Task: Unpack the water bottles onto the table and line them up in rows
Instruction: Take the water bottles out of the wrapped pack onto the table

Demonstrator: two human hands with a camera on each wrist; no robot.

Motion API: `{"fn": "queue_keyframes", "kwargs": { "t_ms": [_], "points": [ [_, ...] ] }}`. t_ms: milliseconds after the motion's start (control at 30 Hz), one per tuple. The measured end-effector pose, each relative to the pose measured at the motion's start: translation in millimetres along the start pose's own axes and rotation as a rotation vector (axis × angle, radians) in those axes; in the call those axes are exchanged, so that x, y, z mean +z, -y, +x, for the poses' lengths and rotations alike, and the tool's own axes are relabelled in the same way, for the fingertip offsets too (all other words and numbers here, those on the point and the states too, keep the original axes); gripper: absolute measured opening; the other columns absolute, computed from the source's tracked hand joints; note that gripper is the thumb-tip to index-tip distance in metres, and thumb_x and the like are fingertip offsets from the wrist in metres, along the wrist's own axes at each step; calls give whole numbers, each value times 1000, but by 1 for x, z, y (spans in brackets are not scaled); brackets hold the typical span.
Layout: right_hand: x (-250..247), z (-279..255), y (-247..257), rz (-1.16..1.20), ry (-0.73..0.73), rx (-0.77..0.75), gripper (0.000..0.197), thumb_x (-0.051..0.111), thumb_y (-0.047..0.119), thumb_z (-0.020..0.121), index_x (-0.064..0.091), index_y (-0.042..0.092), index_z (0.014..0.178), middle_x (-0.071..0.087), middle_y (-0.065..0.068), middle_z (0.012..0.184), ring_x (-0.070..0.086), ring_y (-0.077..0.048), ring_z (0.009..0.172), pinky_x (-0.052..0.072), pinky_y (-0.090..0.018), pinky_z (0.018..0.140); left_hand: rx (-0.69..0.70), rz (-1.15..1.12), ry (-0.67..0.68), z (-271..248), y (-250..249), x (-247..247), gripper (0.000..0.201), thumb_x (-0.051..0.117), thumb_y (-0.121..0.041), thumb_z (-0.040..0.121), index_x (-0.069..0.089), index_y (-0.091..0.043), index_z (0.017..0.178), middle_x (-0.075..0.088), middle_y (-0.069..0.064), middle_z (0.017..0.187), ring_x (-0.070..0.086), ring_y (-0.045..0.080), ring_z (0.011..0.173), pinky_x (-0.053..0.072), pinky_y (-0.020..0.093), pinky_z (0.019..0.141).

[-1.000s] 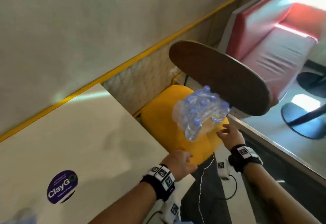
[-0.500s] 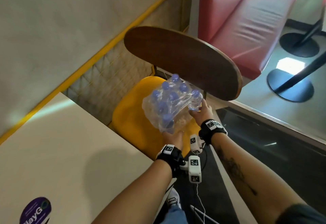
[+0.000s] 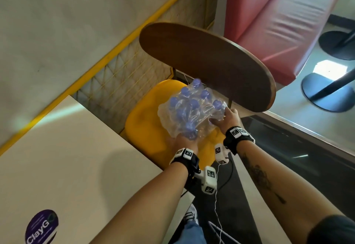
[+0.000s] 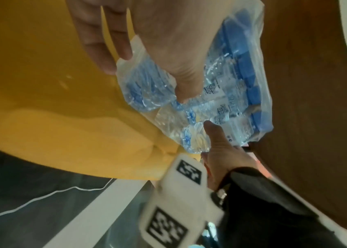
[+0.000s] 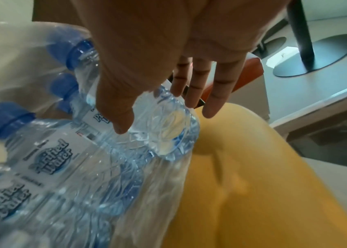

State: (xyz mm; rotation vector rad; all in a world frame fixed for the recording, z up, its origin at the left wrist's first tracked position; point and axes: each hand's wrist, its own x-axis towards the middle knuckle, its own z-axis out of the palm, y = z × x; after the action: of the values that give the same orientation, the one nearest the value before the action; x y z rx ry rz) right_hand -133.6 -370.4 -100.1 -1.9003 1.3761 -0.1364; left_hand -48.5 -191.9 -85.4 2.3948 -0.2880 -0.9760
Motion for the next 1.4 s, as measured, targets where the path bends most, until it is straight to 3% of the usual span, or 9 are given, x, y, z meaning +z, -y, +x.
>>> {"fn": "queue_keyframes", "kwargs": {
  "t_ms": [100, 200, 267, 367, 467, 667, 1033, 1233, 1400],
  "points": [
    [0, -12, -8, -56, 45, -116, 70, 84, 45, 67, 54, 27, 128, 52, 0, 119, 57, -21, 97, 45, -31, 78, 194, -27, 9, -2, 8, -3, 53, 70, -73, 70, 64, -35, 107, 66, -10, 95, 66, 15, 82, 58, 35, 75],
    [-3, -35, -17, -107, 102, -214, 70, 87, 38, 66, 57, 21, 126, 58, 1, 110, 59, -20, 97, 43, -30, 81, 407, 31, 106, -6, 18, -13, 87, 85, -48, 58, 43, -46, 134, 53, -10, 130, 59, 14, 103, 55, 30, 86],
    [0, -56, -23, -110, 152, -270, 69, 89, 34, 64, 59, 18, 125, 56, 5, 104, 58, -17, 93, 42, -29, 80, 516, 137, 149, -16, 28, -26, 92, 85, -50, 57, 36, -55, 135, 49, -5, 141, 56, 16, 113, 54, 29, 95],
    [10, -92, -23, -69, 196, -337, 62, 90, 35, 59, 65, 15, 112, 61, 1, 98, 64, -23, 88, 43, -28, 73, 580, 225, 138, -35, 52, -60, 68, 84, -53, 61, 54, -42, 121, 54, -2, 132, 52, 19, 117, 49, 28, 100],
    [29, -131, -11, -8, 248, -412, 66, 80, 50, 52, 67, 17, 108, 64, 4, 99, 63, -17, 86, 48, -26, 71, 526, 152, 136, -55, 90, -111, 53, 86, -41, 61, 65, -22, 105, 66, 1, 108, 63, 22, 97, 56, 41, 85],
    [101, -207, 54, -145, 567, -578, 53, 81, 46, 58, 61, 31, 105, 63, 10, 100, 61, -13, 88, 53, -35, 78, 248, 96, -129, -88, 230, -201, 59, 75, -57, 58, 59, -39, 112, 64, -20, 108, 65, 9, 97, 52, 27, 86],
    [314, -372, 200, -376, 1040, -940, 58, 79, 47, 56, 59, 32, 108, 59, 7, 108, 59, -15, 95, 49, -30, 86, -279, -261, -491, -223, 506, -280, 62, 86, -51, 58, 61, -46, 115, 70, -20, 109, 68, 9, 102, 55, 40, 93],
    [421, -475, 215, -397, 1158, -985, 58, 79, 54, 51, 57, 33, 100, 63, 10, 100, 61, -14, 88, 54, -37, 80, -393, -356, -621, -269, 590, -307, 66, 88, -51, 56, 61, -40, 116, 71, -14, 108, 69, 14, 99, 57, 43, 92],
    [461, -529, 220, -409, 1134, -971, 62, 85, 38, 59, 58, 31, 115, 57, 3, 117, 60, -18, 100, 51, -38, 88, -406, -399, -651, -272, 617, -318, 63, 89, -53, 58, 62, -43, 113, 71, -16, 106, 69, 12, 98, 57, 41, 92]
  ]
}}
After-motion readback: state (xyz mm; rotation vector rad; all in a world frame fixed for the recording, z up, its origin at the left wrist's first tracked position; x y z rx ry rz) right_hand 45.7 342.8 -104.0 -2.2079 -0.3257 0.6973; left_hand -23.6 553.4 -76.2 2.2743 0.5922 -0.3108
